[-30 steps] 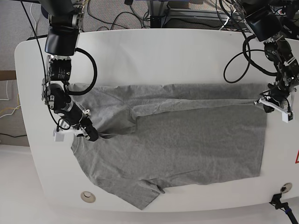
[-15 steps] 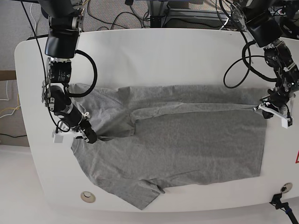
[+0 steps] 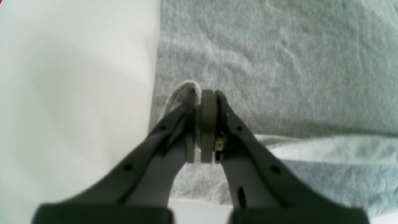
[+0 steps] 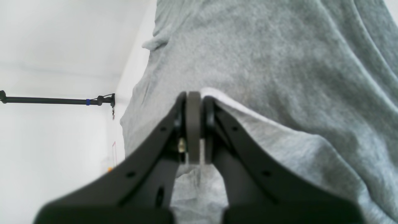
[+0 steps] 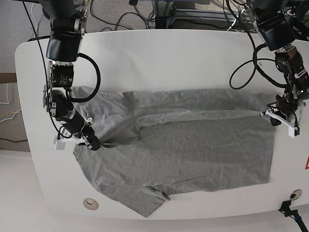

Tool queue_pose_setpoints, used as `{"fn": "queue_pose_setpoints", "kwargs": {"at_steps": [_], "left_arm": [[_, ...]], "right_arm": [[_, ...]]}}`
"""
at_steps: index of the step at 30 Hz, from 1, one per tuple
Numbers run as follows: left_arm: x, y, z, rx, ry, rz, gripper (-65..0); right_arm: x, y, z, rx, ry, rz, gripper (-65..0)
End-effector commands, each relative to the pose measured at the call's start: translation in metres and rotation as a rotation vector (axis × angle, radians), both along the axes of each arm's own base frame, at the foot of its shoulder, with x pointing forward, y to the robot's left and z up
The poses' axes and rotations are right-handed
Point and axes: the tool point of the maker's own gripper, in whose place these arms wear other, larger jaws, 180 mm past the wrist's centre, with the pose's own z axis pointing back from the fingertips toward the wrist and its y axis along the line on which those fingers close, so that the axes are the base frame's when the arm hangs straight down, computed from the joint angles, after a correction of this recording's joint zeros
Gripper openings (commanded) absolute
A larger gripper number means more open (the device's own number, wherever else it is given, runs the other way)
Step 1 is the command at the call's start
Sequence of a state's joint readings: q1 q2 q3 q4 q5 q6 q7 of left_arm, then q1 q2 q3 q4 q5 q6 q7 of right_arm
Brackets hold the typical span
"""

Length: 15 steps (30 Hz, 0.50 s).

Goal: Fold the T-shirt properly
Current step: 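Pull the held shirt edge across the shirt with both grippers, then release the shirt and raise both grippers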

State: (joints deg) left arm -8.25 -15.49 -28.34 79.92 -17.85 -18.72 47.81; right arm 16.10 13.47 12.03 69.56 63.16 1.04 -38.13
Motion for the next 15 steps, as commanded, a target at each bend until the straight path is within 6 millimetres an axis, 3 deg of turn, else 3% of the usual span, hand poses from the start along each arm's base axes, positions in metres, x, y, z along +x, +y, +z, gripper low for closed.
{"fn": "queue_pose_setpoints", "kwargs": {"at_steps": [1, 2, 3, 4, 5, 7, 9, 10, 11, 15], "left_arm": [[0.012, 0.008, 0.023, 0.026, -0.066, 0.001, -65.0], [0.012, 0.008, 0.023, 0.026, -0.066, 0.001, -65.0], [0.012, 0.008, 0.023, 0.026, -0.066, 0.003, -60.8], [0.012, 0.009, 0.022, 0.025, -0.065, 0.004, -49.5], [0.012, 0.009, 0.023, 0.027, -0.065, 0.006, -38.1], [0.011, 0.018, 0.028, 0.051, -0.066, 0.008, -19.3], [0.011, 0.025, 0.034, 0.07, -0.069, 0.01, -7.5], [0.012, 0.031, 0.039, 0.088, -0.075, 0.013, -4.8], [0.014, 0.036, 0.046, 0.101, -0.088, 0.015, -4.6], [0.012, 0.058, 0.064, 0.171, -0.136, 0.023, -4.6]], "right_arm": [[0.011, -0.005, 0.021, -0.007, -0.062, -0.007, -65.0], [0.011, -0.005, 0.021, -0.007, -0.062, -0.007, -65.0], [0.011, -0.005, 0.021, -0.007, -0.061, -0.006, -65.0], [0.011, -0.005, 0.021, -0.007, -0.061, -0.006, -65.0], [0.011, -0.006, 0.021, -0.008, -0.06, -0.007, -58.8], [0.01, -0.006, 0.019, -0.008, -0.051, -0.007, -39.9], [0.01, -0.008, 0.02, -0.015, -0.05, -0.002, -21.6], [0.009, -0.006, 0.021, -0.014, -0.045, 0.013, -15.2], [0.007, -0.008, 0.02, -0.022, -0.035, 0.028, -12.9], [-0.001, -0.018, 0.037, -0.087, -0.054, 0.08, -12.9]]}}
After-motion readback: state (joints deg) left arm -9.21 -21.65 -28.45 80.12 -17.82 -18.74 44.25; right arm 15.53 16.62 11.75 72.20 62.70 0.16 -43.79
